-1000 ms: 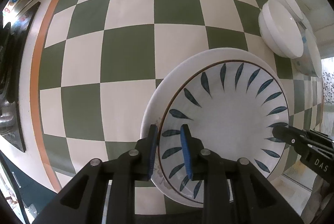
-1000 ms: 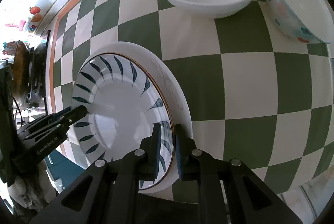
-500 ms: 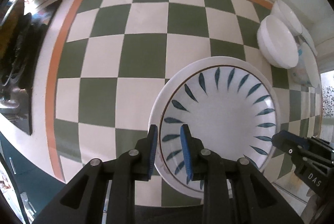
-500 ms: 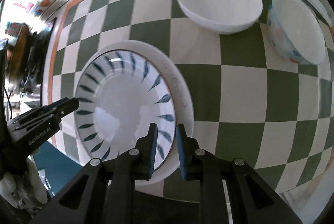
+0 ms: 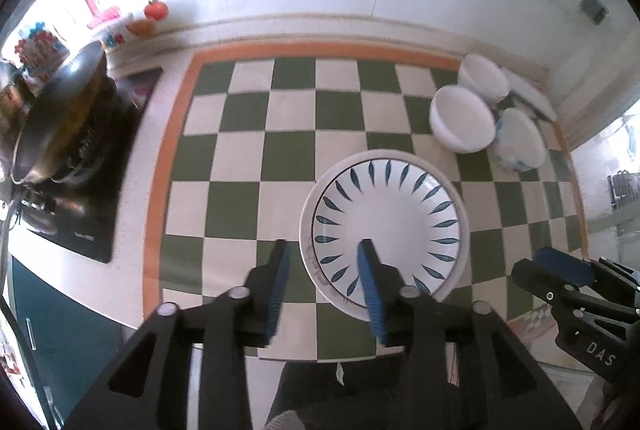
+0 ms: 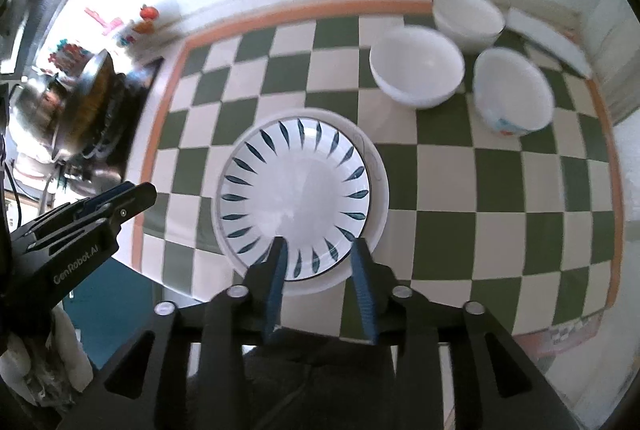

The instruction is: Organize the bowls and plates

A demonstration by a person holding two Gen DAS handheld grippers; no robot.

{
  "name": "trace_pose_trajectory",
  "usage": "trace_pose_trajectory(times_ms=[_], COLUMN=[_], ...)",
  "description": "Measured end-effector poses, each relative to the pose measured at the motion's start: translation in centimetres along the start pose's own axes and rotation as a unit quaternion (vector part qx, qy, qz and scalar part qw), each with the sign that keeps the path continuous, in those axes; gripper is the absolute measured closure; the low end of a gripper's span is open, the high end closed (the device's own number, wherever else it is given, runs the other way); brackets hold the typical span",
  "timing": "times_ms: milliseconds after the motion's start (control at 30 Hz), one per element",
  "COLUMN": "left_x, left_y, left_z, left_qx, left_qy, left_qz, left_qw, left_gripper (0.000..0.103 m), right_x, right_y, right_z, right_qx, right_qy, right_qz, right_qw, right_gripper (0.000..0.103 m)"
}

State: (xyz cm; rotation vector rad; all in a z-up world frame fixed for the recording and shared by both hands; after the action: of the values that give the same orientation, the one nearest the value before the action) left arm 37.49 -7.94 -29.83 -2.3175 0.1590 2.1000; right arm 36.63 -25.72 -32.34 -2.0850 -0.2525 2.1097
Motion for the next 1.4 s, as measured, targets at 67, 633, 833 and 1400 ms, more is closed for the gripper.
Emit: trace_pose_trajectory(times_ms=[67,633,833,1400], left_x=[-1.3,-8.9,-9.7,-8.5], left_y=[-0.1,-0.9,-1.3,0.1], left_z=[0.6,5.1,6.2,5.1], left_qx=[0.005,0.013,0.012,0.013], left_qy=[0.010,0.087,0.094,0.081], left_qz=[0.005,0.018,0.019,0.015], left_qw=[0.9999,0.9960,0.9954,0.9965], left_gripper=[0.063,0.004,0.004,0.004], right_x=[-2.1,-10.2,-11.7,-11.1], right_y=[-0.6,-3.8,-4.4,-2.5], right_z=[1.2,8.1,9.5,8.3], right_qx=[0.003,0.033,0.037,0.050], right_qy=[0.022,0.113,0.132,0.131], right_qz=[0.003,0.020,0.031,0.005], right_qw=[1.000,0.993,0.990,0.990], right_gripper=[0.051,0.013,0.011,0.010])
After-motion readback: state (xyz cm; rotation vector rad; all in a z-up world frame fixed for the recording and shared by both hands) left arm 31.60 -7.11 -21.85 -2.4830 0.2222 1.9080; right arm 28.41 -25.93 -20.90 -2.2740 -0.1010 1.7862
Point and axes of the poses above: each gripper's, at about its wrist camera, not at the fingertips, and x roughly the way its jaws point, y to its right, z to its underside, the point moved 7 cm from there along x, roughly the way its jaws point, and after that the axes turned 14 degrees about -y, right-handed, at the moved point
